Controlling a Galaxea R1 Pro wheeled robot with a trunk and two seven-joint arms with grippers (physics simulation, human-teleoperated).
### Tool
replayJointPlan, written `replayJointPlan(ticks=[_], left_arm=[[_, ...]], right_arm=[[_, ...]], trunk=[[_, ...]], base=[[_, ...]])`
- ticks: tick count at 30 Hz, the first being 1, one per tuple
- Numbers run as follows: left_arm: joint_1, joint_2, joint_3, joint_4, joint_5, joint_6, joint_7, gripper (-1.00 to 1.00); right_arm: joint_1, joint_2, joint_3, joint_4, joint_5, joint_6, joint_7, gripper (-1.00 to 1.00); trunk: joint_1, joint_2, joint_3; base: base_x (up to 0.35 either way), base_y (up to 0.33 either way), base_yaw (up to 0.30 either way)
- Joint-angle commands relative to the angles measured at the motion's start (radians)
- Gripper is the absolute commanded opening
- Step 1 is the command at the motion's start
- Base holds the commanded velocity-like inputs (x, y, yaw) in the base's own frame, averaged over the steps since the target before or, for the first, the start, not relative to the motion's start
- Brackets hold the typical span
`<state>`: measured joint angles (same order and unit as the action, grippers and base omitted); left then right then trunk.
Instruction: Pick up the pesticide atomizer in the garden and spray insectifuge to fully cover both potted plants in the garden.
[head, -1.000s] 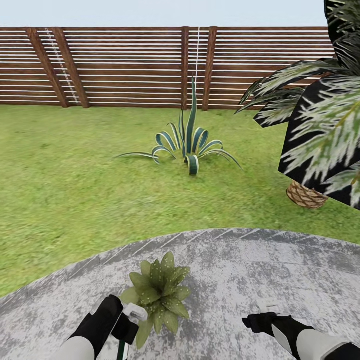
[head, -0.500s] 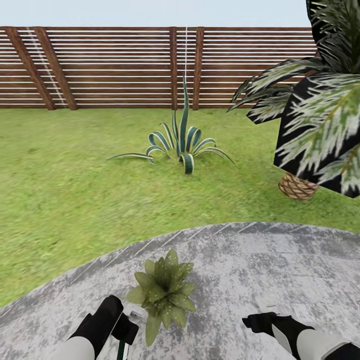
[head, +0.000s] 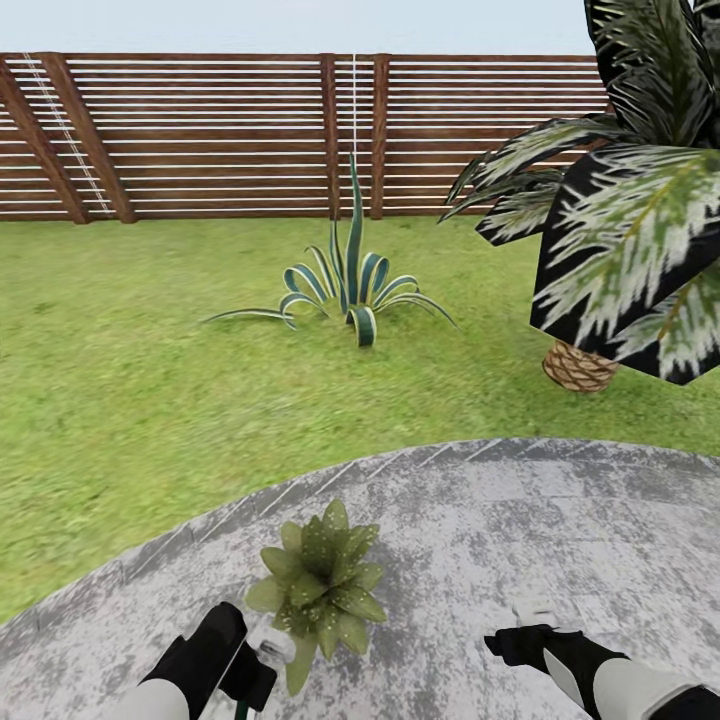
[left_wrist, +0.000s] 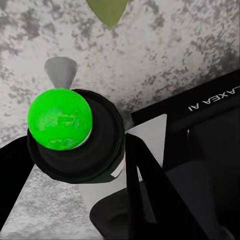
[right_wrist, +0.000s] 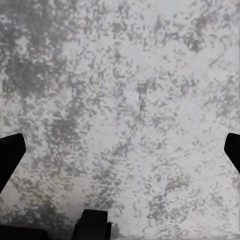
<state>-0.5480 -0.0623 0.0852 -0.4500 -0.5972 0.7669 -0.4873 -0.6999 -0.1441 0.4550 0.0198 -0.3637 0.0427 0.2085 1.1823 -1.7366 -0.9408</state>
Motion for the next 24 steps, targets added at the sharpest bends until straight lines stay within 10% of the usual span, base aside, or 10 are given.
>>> replayJointPlan(ticks=[1, 24], left_arm=[[0.000, 0.000, 0.008, -0.001, -0.010, 0.003, -0.008, -1.00], [-0.001, -0.010, 0.010, -0.043, -0.007, -0.041, -0.002, -1.00]], right_arm=[[-0.001, 0.000, 0.007, 0.002, -0.011, 0.002, 0.005, 1.00], [-0.001, 0.000, 0.007, 0.002, -0.011, 0.002, 0.005, 1.00]], trunk=[[0.000, 0.000, -0.001], [0.000, 0.000, -0.001]], base=[[0.000, 0.150, 0.000], [0.000, 0.034, -0.080]])
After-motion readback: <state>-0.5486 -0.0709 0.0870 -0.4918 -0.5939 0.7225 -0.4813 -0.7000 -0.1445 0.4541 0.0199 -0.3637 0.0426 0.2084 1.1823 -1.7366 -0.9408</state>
